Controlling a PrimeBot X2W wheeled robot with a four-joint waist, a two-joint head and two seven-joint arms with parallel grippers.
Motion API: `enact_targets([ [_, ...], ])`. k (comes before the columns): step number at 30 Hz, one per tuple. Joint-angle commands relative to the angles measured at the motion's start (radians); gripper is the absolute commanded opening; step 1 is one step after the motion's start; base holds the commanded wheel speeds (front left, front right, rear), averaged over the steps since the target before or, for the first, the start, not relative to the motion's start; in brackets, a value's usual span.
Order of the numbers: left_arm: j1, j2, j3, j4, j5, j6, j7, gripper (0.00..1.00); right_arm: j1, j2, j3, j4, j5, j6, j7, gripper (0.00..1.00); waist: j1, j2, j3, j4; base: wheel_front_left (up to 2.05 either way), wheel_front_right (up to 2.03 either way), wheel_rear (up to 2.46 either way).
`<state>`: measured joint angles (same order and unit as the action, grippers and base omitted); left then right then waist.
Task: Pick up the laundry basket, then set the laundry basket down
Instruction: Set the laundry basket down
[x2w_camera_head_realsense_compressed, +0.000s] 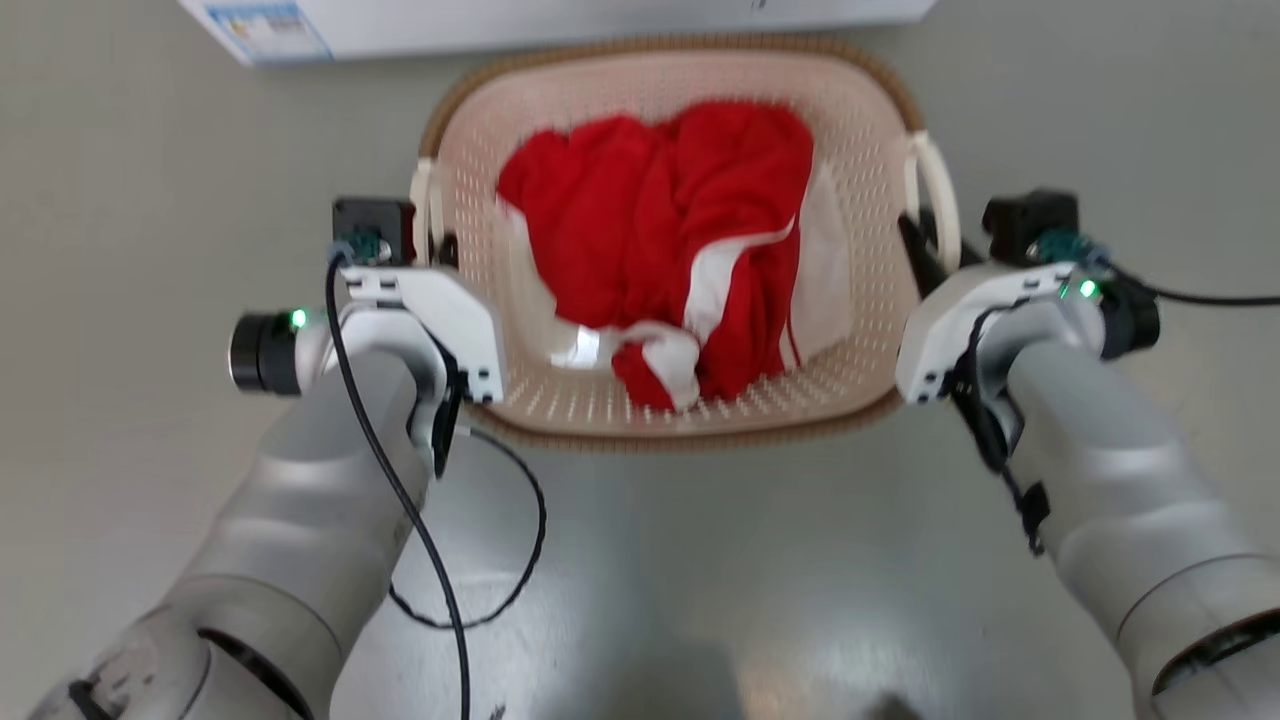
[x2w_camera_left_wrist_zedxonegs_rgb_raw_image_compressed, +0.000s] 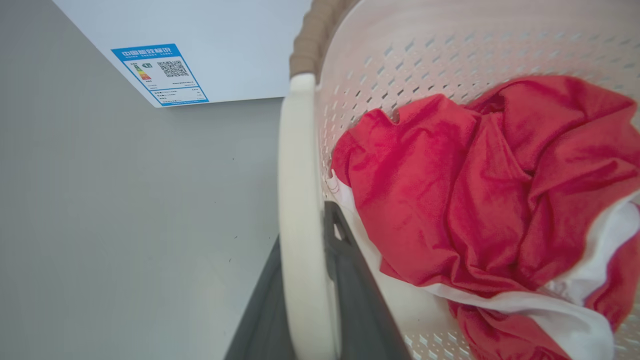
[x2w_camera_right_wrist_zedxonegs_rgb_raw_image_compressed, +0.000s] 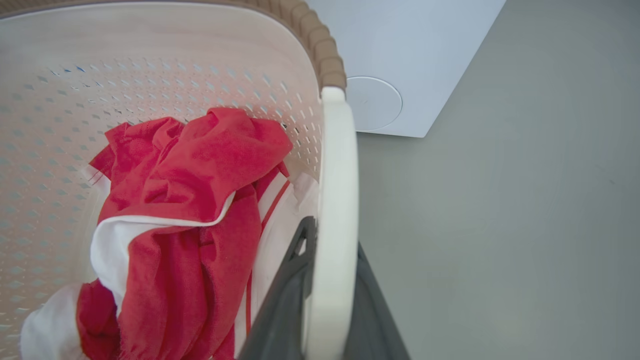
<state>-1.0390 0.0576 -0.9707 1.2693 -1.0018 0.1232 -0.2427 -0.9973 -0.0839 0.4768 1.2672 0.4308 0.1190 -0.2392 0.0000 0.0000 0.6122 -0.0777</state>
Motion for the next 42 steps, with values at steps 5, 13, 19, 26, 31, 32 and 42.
enact_targets([
  [5,-0.092,0.031,0.033,-0.027,0.028,0.013,-0.018,0.0,-0.022,-0.023,-0.061,-0.106,-0.082,0.012,-0.022,0.0,0.0,0.0,0.17,0.019,0.0,0.0,0.0],
  [13,-0.135,0.064,0.103,-0.11,0.09,0.031,-0.019,0.0,-0.014,-0.015,-0.178,-0.191,-0.206,0.012,-0.022,0.0,0.0,0.0,0.27,0.026,0.0,0.0,0.0],
  [19,-0.134,0.066,0.16,-0.141,0.132,0.038,-0.019,0.0,-0.004,-0.011,-0.238,-0.224,-0.273,0.012,-0.022,0.0,0.0,0.0,0.304,0.036,0.0,0.0,0.0],
  [26,-0.126,0.06,0.203,-0.145,0.173,0.036,-0.019,0.0,0.0,-0.006,-0.281,-0.232,-0.315,0.012,-0.022,0.0,0.0,0.0,0.316,0.039,0.0,0.0,0.0],
  [31,-0.121,0.047,0.228,-0.131,0.195,0.026,-0.019,0.0,-0.005,-0.003,-0.305,-0.228,-0.341,0.012,-0.022,0.0,0.0,0.0,0.325,0.042,0.0,0.0,0.0],
  [32,-0.12,0.045,0.232,-0.127,0.198,0.024,-0.019,0.0,-0.006,-0.002,-0.309,-0.226,-0.345,0.012,-0.023,0.0,0.0,0.0,0.327,0.043,0.0,0.0,0.0],
  [42,-0.129,0.033,0.268,-0.097,0.231,0.011,-0.019,0.0,-0.012,0.009,-0.332,-0.214,-0.373,0.012,-0.023,0.0,0.0,0.0,0.335,0.042,0.0,0.0,0.0],
])
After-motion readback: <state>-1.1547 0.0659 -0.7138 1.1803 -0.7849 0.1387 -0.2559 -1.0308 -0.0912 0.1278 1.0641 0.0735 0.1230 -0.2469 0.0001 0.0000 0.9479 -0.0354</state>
